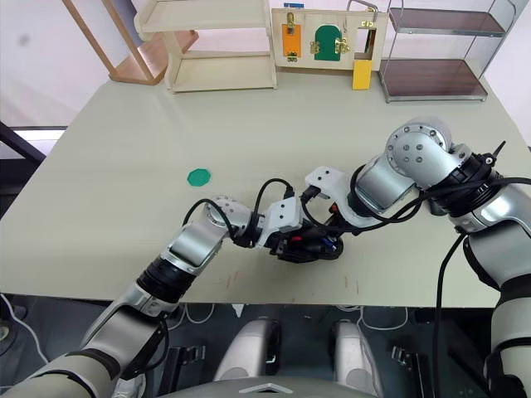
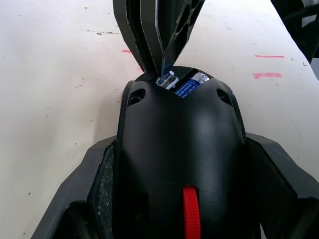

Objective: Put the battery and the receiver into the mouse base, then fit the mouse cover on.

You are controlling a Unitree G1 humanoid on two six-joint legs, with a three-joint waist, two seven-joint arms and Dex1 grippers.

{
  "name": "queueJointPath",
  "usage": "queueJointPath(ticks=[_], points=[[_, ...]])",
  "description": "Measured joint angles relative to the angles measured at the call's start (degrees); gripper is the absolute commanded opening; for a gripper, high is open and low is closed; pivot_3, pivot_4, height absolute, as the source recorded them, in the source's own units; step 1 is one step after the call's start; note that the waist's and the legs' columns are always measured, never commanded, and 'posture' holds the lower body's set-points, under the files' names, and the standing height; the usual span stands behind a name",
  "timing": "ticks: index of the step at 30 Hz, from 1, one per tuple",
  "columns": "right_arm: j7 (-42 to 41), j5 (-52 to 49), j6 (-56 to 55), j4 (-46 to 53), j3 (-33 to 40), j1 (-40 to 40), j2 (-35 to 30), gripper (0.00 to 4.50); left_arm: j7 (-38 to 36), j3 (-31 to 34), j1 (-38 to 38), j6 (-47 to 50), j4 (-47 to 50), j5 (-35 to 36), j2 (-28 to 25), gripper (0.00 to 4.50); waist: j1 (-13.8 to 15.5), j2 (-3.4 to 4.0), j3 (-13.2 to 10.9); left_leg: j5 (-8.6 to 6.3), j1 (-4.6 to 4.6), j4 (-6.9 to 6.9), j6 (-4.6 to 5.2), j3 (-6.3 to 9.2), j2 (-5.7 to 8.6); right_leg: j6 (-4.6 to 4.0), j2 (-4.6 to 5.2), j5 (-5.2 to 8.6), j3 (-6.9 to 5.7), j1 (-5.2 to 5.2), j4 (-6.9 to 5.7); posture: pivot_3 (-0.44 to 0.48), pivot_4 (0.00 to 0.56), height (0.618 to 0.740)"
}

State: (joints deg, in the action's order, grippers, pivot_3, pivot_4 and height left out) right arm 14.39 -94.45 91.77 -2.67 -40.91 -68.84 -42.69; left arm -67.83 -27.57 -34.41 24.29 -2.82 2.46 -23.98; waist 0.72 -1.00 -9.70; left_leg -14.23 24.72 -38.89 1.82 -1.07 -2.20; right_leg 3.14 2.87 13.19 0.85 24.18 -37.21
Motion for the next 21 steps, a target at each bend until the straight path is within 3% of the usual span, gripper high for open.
queueJointPath(ticks=[21], points=[[-0.3, 2.56, 0.04, 6.9, 4.55, 4.4, -2.33, 0.0, -0.13, 0.01, -0.05, 0.35, 0.15, 0.02, -0.13, 2.93, -0.06, -0.01, 0.01, 0.0, -0.01, 0.0, 0.0, 0.0, 0.0, 0.0, -0.02, 0.0, 0.0, 0.0, 0.02, 0.0, 0.15, 0.74]])
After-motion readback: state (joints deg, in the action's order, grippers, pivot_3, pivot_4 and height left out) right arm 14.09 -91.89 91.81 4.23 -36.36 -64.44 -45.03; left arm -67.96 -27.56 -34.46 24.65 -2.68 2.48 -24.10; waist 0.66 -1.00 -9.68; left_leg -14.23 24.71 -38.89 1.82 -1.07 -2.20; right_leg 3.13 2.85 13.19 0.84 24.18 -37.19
